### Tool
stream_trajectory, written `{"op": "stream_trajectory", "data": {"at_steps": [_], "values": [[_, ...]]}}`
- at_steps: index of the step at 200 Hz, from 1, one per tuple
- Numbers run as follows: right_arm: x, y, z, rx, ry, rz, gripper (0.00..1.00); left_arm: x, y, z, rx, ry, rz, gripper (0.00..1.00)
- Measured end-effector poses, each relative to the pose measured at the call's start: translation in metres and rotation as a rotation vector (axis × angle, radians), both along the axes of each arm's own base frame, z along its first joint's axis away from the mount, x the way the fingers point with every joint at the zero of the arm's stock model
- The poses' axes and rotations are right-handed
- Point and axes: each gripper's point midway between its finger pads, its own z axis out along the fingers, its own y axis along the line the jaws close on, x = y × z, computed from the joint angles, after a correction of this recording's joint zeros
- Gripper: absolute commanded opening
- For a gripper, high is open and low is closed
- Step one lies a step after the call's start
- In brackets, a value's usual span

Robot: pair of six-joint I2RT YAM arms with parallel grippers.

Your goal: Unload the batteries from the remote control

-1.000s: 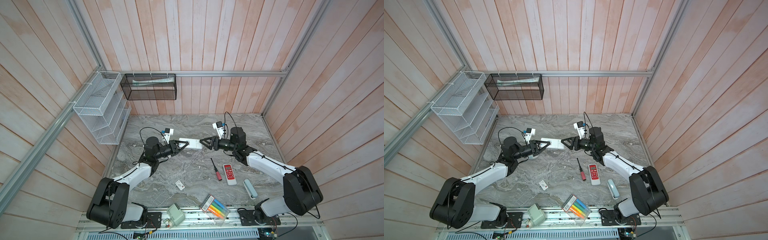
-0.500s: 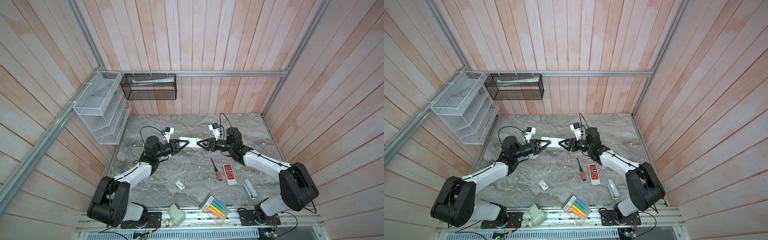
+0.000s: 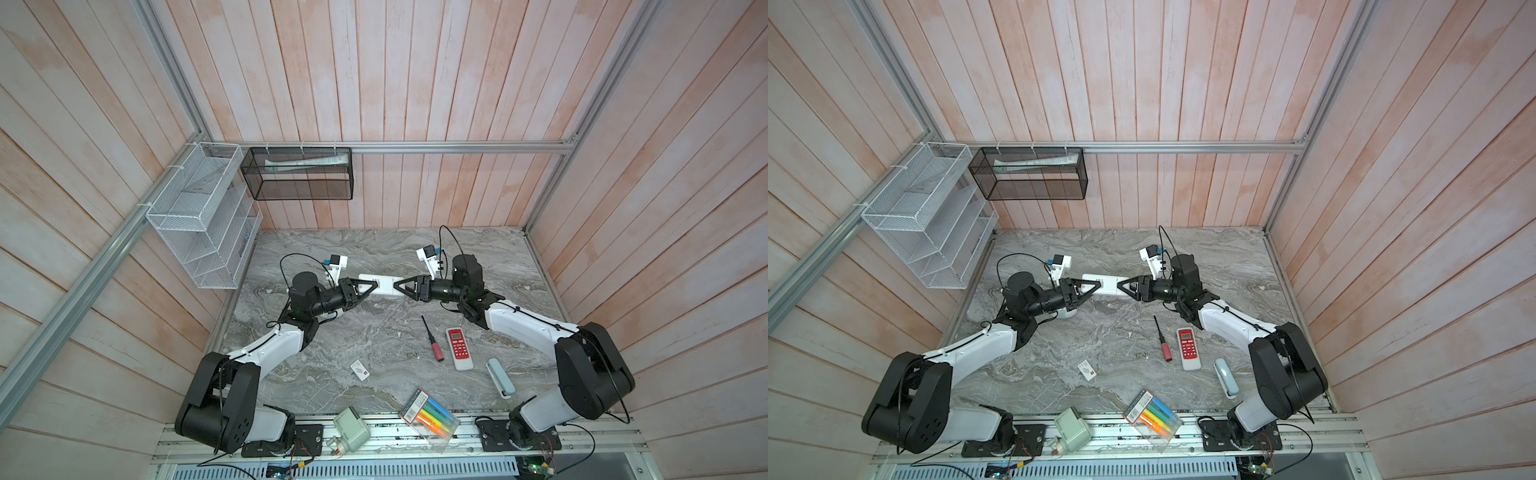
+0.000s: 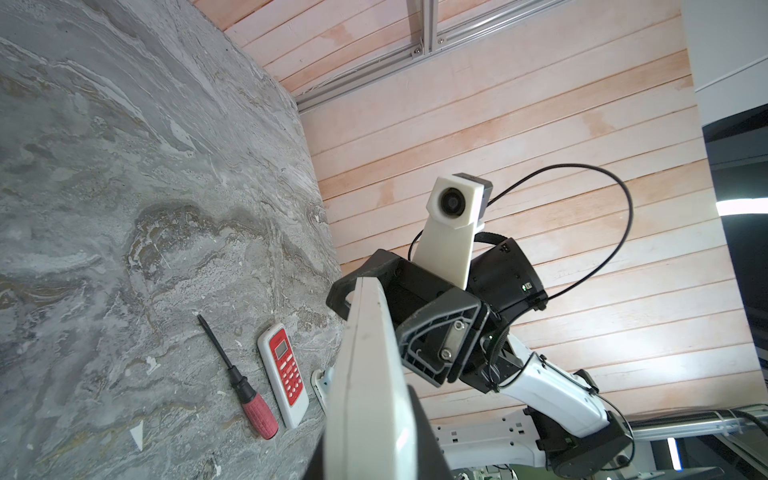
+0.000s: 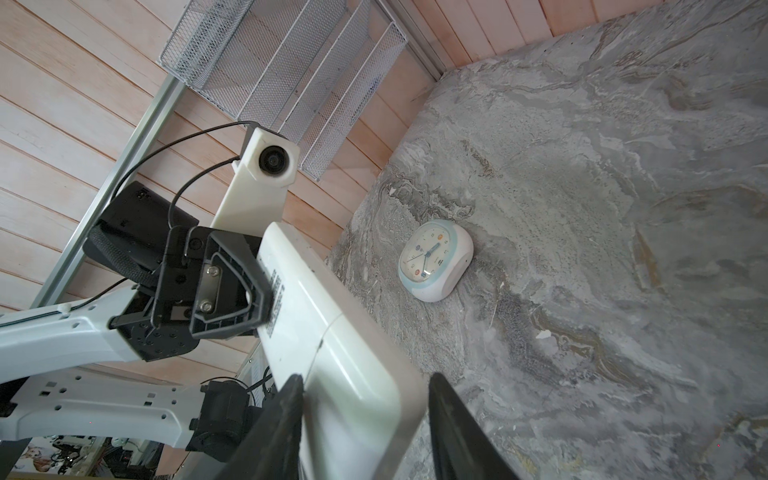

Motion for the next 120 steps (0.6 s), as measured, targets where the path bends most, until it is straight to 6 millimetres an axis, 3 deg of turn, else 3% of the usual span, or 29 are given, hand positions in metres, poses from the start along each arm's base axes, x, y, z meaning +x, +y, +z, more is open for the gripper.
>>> {"op": "stream_trajectory", "data": {"at_steps": [32,120], "values": [[0.0039,-0.0044,0.0008,0.009,0.012,-0.009,0.44,0.0004,0.0001,0.0001,0.0,0.001,0.002,0.02],[0.0018,-0.0026,0.0034,0.045,0.046,0.02,0.49,0.0019,-0.0007,0.0033,-0.006,-0.011,0.001,0.01]]}}
